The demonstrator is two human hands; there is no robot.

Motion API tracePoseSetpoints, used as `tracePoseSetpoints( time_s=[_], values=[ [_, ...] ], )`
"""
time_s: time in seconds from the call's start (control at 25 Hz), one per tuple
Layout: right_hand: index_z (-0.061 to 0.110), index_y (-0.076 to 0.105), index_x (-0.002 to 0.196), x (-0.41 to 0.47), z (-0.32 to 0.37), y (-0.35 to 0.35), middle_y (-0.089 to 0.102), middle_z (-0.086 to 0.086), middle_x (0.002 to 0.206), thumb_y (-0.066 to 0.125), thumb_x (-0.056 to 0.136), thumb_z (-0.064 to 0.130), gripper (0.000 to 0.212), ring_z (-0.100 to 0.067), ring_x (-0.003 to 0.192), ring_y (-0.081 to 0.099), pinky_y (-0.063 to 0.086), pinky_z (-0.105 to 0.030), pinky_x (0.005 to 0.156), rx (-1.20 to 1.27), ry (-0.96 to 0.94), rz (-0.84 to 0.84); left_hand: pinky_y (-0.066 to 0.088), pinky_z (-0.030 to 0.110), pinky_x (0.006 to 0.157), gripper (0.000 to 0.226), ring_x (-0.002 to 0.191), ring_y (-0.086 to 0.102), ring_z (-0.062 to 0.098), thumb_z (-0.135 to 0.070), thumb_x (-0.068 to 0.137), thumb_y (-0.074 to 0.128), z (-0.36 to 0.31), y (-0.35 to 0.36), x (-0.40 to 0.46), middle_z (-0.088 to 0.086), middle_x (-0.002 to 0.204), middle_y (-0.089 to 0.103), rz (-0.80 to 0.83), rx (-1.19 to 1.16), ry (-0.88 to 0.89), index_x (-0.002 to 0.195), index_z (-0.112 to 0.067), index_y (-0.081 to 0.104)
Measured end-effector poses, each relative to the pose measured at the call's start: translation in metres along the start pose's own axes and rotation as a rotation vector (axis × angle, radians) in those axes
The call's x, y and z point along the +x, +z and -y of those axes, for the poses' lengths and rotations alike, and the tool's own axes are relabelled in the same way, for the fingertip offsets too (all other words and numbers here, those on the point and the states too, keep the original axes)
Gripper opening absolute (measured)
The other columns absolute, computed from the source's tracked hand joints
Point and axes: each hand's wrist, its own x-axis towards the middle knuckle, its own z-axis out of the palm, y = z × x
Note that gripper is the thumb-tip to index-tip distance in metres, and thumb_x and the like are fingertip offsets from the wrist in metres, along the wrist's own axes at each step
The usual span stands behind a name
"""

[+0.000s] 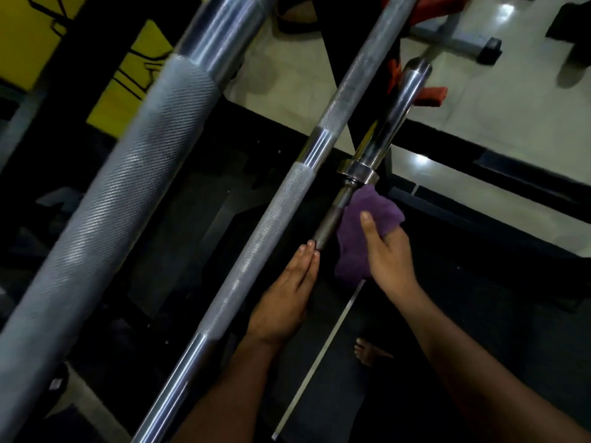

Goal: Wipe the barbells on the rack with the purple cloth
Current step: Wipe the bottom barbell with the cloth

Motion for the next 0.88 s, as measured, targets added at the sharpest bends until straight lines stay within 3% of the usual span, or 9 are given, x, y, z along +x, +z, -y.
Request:
tracePoseSetpoints(
  time_s=[0.12, 0.2, 0.32, 0.44, 0.56, 0.68, 0.76, 0.84, 0.88],
  values=[
    [0.026, 0.059, 0.125, -0.002, 0.023, -0.021, 0.066, 0.012, 0.11, 0.046, 0.105, 0.041, 0.029, 0.004, 0.103, 0.063, 0.049, -0.016, 0.089, -0.237, -0.263, 0.138, 0.008, 0.028, 0.125, 0.089, 0.155, 0.001, 0.018, 0.01, 0.082, 0.062, -0.004, -0.006, -0.003, 0.004, 0.168, -0.001, 0.017, -0.039, -0.026, 0.158, -0.007, 0.018],
    [0.027, 0.057, 0.123, -0.004, 0.05, -0.03, 0.06, 0.022, 0.104, 0.044, 0.106, 0.038, 0.024, 0.012, 0.097, 0.059, 0.042, -0.007, 0.083, -0.338, -0.318, 0.185, 0.014, 0.034, 0.125, 0.073, 0.154, 0.001, 0.012, -0.005, 0.098, 0.054, -0.015, -0.011, -0.016, -0.002, 0.168, -0.001, -0.027, -0.096, -0.105, 0.159, -0.012, 0.016],
    [0.025, 0.052, 0.13, -0.013, 0.075, -0.047, 0.059, 0.015, 0.11, 0.041, 0.101, 0.057, 0.045, 0.005, 0.095, 0.058, 0.044, -0.019, 0.087, -0.406, -0.192, 0.263, 0.022, 0.038, 0.123, 0.062, 0.153, 0.01, 0.008, -0.017, 0.104, 0.047, -0.041, -0.018, -0.057, -0.006, 0.166, 0.01, -0.136, -0.207, -0.218, 0.159, -0.018, 0.018],
    [0.024, 0.054, 0.115, -0.03, 0.084, -0.066, 0.057, 0.0, 0.109, 0.038, 0.087, 0.078, 0.063, -0.01, 0.092, 0.061, 0.05, -0.03, 0.078, -0.445, -0.262, 0.269, 0.03, 0.031, 0.118, 0.065, 0.148, 0.028, 0.006, -0.018, 0.102, 0.053, -0.068, -0.029, -0.101, -0.007, 0.161, 0.028, -0.268, -0.364, -0.33, 0.157, -0.029, 0.02],
    [0.027, 0.059, 0.109, -0.061, 0.102, -0.083, 0.067, 0.001, 0.104, 0.053, 0.095, 0.06, 0.037, -0.017, 0.095, 0.066, 0.054, -0.035, 0.08, -0.488, -0.213, 0.411, 0.026, 0.019, 0.118, 0.067, 0.146, 0.025, -0.002, -0.027, 0.101, 0.057, -0.097, -0.065, -0.113, -0.009, 0.162, 0.025, -0.389, -0.507, -0.365, 0.156, -0.034, 0.02],
    [0.036, 0.064, 0.107, -0.084, 0.125, -0.099, 0.071, 0.012, 0.093, 0.056, 0.101, 0.037, 0.01, 0.0, 0.084, 0.066, 0.053, -0.025, 0.077, -0.744, -0.257, 0.658, 0.014, 0.016, 0.121, 0.088, 0.151, 0.01, 0.0, -0.054, 0.092, 0.062, -0.126, -0.104, -0.089, -0.01, 0.167, 0.012, -0.399, -0.562, -0.279, 0.16, -0.026, 0.014],
    [0.041, 0.062, 0.099, -0.09, 0.142, -0.103, 0.067, 0.02, 0.089, 0.057, 0.101, 0.032, 0.01, 0.011, 0.079, 0.063, 0.05, -0.015, 0.074, -0.822, -0.3, 0.776, 0.02, 0.029, 0.122, 0.085, 0.149, 0.026, 0.007, -0.064, 0.087, 0.061, -0.135, -0.126, -0.065, -0.007, 0.161, 0.031, -0.331, -0.595, -0.208, 0.156, -0.027, 0.028],
    [0.03, 0.064, 0.099, -0.087, 0.153, -0.109, 0.064, 0.021, 0.088, 0.061, 0.1, 0.03, 0.004, 0.016, 0.078, 0.06, 0.045, -0.008, 0.073, -0.781, -0.379, 0.757, 0.044, 0.035, 0.107, 0.049, 0.12, 0.058, 0.008, -0.051, 0.092, 0.063, -0.142, -0.139, -0.052, -0.006, 0.128, 0.064, -0.287, -0.693, -0.142, 0.133, -0.024, 0.058],
    [0.023, 0.065, 0.098, -0.083, 0.153, -0.114, 0.066, 0.014, 0.088, 0.063, 0.098, 0.034, 0.011, 0.012, 0.078, 0.061, 0.046, -0.013, 0.075, -0.685, -0.377, 0.709, 0.05, 0.034, 0.097, 0.035, 0.107, 0.063, 0.007, -0.043, 0.094, 0.063, -0.147, -0.141, -0.048, -0.008, 0.114, 0.068, -0.278, -0.737, -0.133, 0.122, -0.022, 0.064]
  ],
)
